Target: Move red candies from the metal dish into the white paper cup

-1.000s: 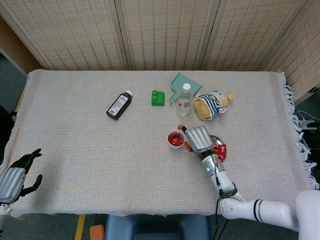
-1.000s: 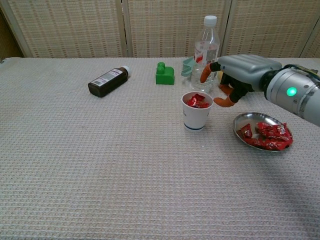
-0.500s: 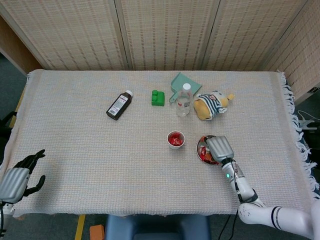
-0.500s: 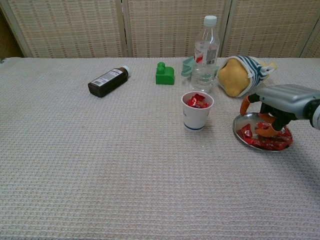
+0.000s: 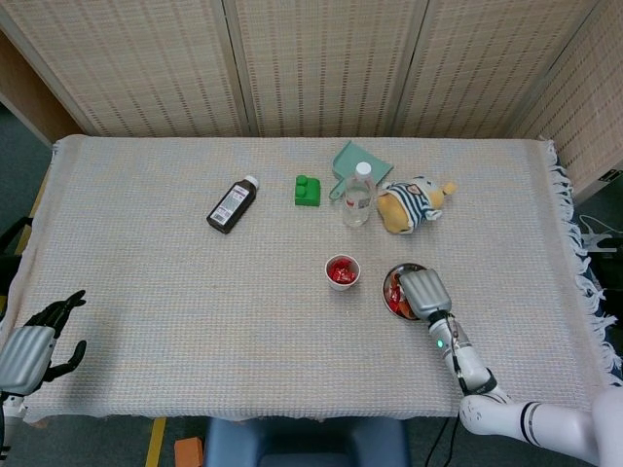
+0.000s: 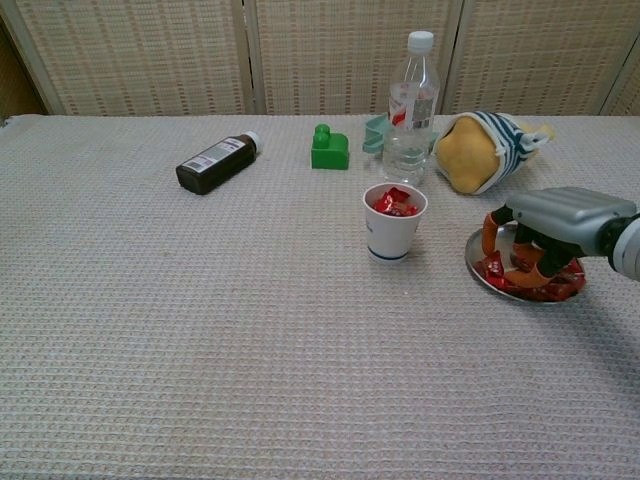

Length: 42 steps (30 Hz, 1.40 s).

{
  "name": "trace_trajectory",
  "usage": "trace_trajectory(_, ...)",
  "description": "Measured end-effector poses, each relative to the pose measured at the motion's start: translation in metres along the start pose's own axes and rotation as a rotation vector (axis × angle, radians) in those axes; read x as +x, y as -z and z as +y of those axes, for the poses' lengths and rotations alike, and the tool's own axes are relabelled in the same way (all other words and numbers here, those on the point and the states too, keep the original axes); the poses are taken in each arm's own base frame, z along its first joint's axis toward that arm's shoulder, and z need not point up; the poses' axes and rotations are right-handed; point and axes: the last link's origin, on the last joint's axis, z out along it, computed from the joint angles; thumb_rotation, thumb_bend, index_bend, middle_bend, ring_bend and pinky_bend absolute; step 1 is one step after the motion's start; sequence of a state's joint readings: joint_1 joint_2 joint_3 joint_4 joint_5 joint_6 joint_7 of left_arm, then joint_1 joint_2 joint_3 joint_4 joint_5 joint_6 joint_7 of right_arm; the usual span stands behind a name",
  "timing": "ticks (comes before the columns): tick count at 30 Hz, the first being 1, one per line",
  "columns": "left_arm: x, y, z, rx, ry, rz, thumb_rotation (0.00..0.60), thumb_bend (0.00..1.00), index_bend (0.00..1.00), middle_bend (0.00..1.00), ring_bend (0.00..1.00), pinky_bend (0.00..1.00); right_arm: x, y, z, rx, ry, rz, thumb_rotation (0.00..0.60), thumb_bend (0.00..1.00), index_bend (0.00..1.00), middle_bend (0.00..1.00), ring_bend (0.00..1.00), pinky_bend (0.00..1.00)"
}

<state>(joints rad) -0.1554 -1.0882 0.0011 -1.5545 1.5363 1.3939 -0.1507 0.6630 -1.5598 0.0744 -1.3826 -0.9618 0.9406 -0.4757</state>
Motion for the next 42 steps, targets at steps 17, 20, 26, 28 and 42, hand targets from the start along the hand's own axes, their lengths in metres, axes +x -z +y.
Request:
trace_trajectory(17,0.001,0.0,-0.001,0.003,0.002,0.002,0.6,0.46,0.03,0.17,0.15,0.28,-0.007,-0.006,-0.003,-0.017,0.004,-0.004,0.6,0.25,0.68,0.88,0.84,1.0)
trace_trajectory(20,0.001,0.0,-0.001,0.004,0.002,0.002,0.6,0.46,0.02,0.17,0.15,0.29,-0.008,-0.007,-0.003,-0.021,0.002,0.001,0.6,0.25,0.75,0.88,0.85,1.0)
trace_trajectory(26,0.001,0.0,-0.001,0.003,0.002,0.004,0.6,0.47,0.02,0.17,0.15,0.29,-0.006,-0.008,-0.003,-0.023,0.0,0.013,0.6,0.25,0.85,0.89,0.86,1.0)
trace_trajectory(28,0.001,0.001,-0.001,0.003,0.002,0.005,0.6,0.47,0.03,0.17,0.15,0.29,-0.004,-0.007,-0.004,-0.022,-0.003,0.024,0.6,0.25,0.88,0.89,0.86,1.0)
trace_trajectory(42,0.002,0.002,-0.001,0.0,0.002,0.012,0.6,0.46,0.02,0.17,0.15,0.29,0.009,0.0,-0.002,-0.019,-0.04,0.08,0.6,0.25,0.93,0.91,0.87,1.0)
